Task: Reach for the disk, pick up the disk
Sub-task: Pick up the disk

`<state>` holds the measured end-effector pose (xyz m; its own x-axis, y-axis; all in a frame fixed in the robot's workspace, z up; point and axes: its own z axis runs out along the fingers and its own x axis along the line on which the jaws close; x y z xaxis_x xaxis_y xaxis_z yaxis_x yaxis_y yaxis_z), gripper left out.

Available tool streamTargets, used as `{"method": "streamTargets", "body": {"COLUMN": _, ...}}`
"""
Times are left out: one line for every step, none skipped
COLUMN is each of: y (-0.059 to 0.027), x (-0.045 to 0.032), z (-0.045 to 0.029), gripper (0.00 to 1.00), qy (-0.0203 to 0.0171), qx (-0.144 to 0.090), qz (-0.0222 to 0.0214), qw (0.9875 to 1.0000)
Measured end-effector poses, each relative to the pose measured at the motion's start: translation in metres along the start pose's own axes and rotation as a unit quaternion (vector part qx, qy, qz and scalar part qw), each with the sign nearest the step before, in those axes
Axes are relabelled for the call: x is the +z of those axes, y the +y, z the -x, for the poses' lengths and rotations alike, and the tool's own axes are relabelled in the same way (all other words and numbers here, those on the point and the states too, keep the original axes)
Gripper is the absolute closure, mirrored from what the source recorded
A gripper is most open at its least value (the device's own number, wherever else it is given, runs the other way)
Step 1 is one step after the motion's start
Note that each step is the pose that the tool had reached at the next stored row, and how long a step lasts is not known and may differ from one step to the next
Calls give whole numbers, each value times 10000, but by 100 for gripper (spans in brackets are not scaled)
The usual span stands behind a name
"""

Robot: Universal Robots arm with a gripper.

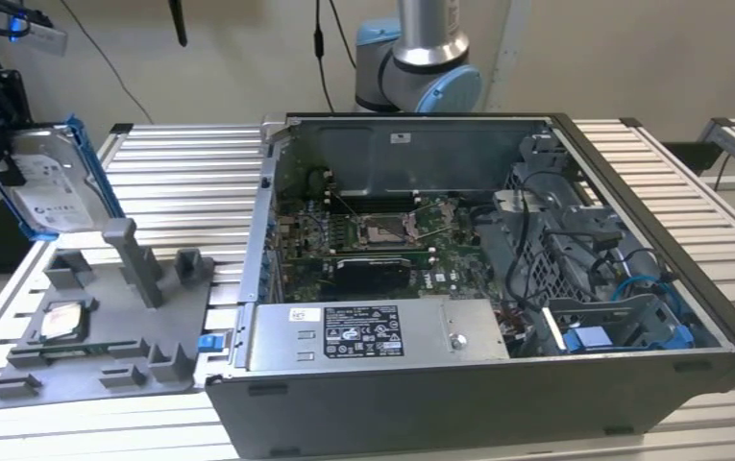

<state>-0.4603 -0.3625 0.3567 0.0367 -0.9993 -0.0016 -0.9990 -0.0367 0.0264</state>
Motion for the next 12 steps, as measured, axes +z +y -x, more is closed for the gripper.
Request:
{"method": "streamTargets", "body": {"y": 0, "x": -12, "z": 0, "gripper": 100, "qy": 0, "qx": 0, "qz": 0, "qw": 10000}}
{"method": "streamTargets", "body": {"y": 1, "x": -23, "z": 0, "gripper": 100, "qy": 0, "qx": 0, "qz": 0, "qw": 10000}}
{"method": "streamTargets", "body": {"y": 1, "x": -35, "z": 0, "gripper": 100, "qy": 0, "qx": 0, "qz": 0, "qw": 10000}}
{"method": "streamTargets", "body": {"y": 1, "x": -47, "z": 0, "gripper": 100, "qy": 0, "qx": 0, "qz": 0, "qw": 10000}}
{"method": "streamTargets", "body": {"y": 1, "x": -57, "z": 0, "gripper": 100, "qy": 0, "qx": 0, "qz": 0, "qw": 10000}}
{"method": "streamTargets", "body": {"y": 2, "x": -69, "z": 0, "gripper": 100, "qy": 0, "qx": 0, "qz": 0, "qw": 10000}}
{"method": "streamTargets", "body": {"y": 2, "x": -81, "z": 0, "gripper": 100, "qy": 0, "qx": 0, "qz": 0, "qw": 10000}}
{"method": "streamTargets", "body": {"y": 2, "x": -92, "z": 0, "gripper": 100, "qy": 0, "qx": 0, "qz": 0, "qw": 10000}}
{"method": "streamTargets", "body": {"y": 3, "x": -104, "z": 0, "gripper": 100, "qy": 0, "qx": 0, "qz": 0, "qw": 10000}}
{"method": "streamTargets", "body": {"y": 3, "x": -116, "z": 0, "gripper": 100, "qy": 0, "qx": 0, "qz": 0, "qw": 10000}}
{"method": "streamTargets", "body": {"y": 3, "x": -128, "z": 0, "gripper": 100, "qy": 0, "qx": 0, "qz": 0, "qw": 10000}}
{"method": "streamTargets", "body": {"y": 4, "x": -139, "z": 0, "gripper": 100, "qy": 0, "qx": 0, "qz": 0, "qw": 10000}}
